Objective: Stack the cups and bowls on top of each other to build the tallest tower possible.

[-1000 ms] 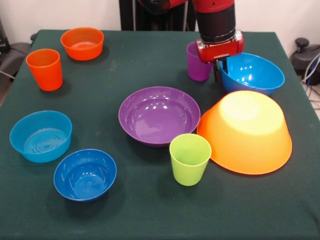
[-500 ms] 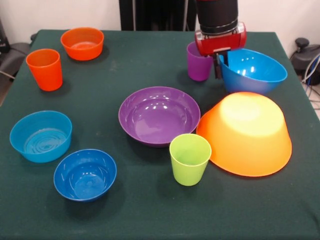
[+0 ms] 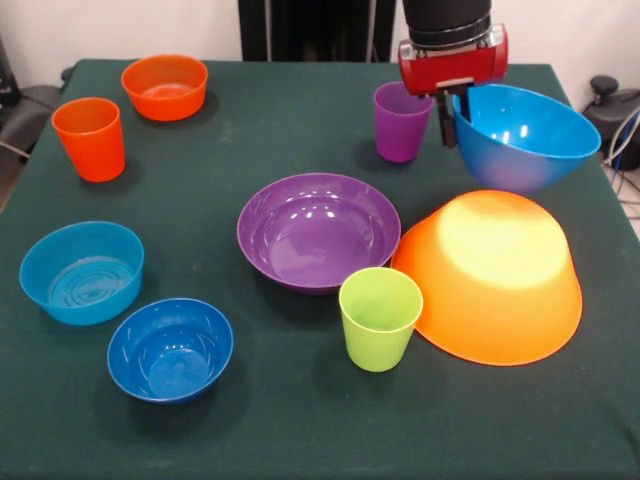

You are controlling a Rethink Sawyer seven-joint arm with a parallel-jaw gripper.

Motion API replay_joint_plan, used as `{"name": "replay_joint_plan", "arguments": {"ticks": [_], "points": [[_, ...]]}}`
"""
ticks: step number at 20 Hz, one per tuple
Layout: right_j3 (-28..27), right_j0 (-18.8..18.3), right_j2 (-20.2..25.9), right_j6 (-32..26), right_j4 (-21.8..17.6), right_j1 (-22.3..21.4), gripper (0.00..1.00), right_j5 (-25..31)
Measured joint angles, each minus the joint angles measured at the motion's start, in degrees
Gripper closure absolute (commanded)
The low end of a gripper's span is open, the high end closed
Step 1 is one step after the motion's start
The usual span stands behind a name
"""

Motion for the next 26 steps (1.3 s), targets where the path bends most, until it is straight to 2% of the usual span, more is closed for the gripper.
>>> {"name": "replay_joint_plan", "arguments": {"ticks": [10, 26], "points": [[-1.35, 0.54, -0.01, 0.00, 3.95, -0.59, 1.00, 0.00], [-5.67, 1.18, -0.69, 0.00, 5.62, 0.13, 1.00, 0.01]]}}
